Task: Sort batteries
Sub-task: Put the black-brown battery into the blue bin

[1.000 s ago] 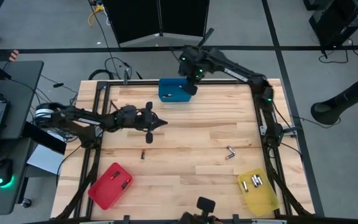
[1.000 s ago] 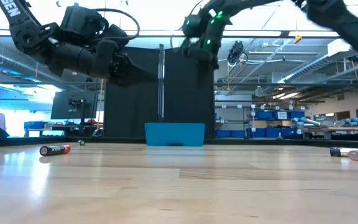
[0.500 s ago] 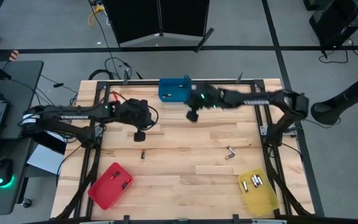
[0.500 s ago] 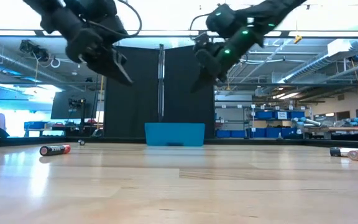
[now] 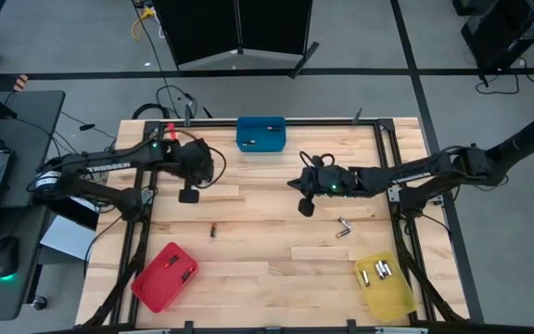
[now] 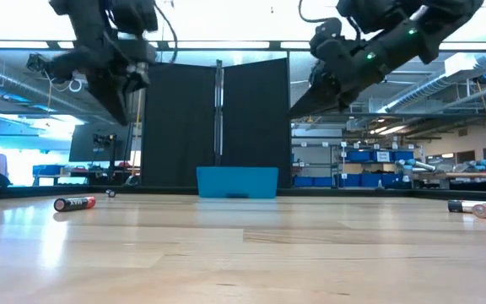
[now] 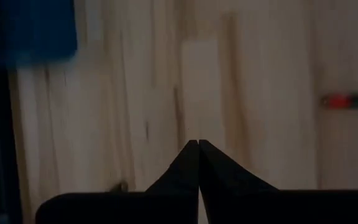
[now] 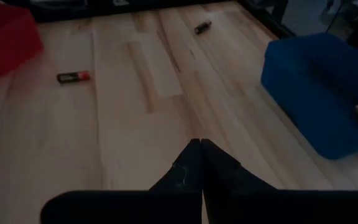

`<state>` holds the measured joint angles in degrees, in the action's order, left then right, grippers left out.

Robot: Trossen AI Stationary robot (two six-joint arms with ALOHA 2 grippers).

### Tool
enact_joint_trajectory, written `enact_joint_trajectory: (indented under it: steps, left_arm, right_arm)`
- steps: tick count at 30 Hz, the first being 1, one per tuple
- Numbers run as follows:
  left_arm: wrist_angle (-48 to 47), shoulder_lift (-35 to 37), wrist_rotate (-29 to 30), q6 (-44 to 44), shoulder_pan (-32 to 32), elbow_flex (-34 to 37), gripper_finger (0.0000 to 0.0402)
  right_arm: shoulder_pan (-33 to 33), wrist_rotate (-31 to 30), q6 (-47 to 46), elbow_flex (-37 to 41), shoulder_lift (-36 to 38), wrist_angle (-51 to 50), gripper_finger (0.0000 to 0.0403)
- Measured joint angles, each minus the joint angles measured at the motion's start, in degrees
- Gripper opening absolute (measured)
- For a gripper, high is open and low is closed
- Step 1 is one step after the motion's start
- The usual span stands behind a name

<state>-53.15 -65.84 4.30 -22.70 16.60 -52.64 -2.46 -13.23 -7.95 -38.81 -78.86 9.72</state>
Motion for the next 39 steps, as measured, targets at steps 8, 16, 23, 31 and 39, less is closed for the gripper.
enact_joint_trajectory:
  steps: [8, 16, 23, 31, 39]
  left_arm:
    - [-4.25, -7.25, 0.5, -8.64, 8.63, 0.0, 0.0003]
    - [-3.01, -14.51, 6.94, -27.42, 13.55, 0.02, 0.0004]
    - [0.01, -18.96, 11.74, -33.79, 16.53, -0.01, 0.0039]
    - [2.38, -24.37, 12.98, -33.91, 17.5, 0.02, 0.0115]
    - [4.53, -28.69, 18.73, -37.37, 21.33, 0.02, 0.0148]
  right_arm:
    - [2.08, -0.64, 0.3, 0.66, 1.35, 1.84, 0.0006]
    - [2.03, -0.66, 0.58, 0.68, 1.26, 2.02, 0.0007]
    - [2.12, -0.42, 1.68, 0.68, 1.2, 1.83, 0.0007]
    - [2.13, -0.2, 1.96, 0.68, 1.19, 1.76, 0.0007]
    - [2.12, 0.14, 2.1, 0.68, 1.19, 1.65, 0.0007]
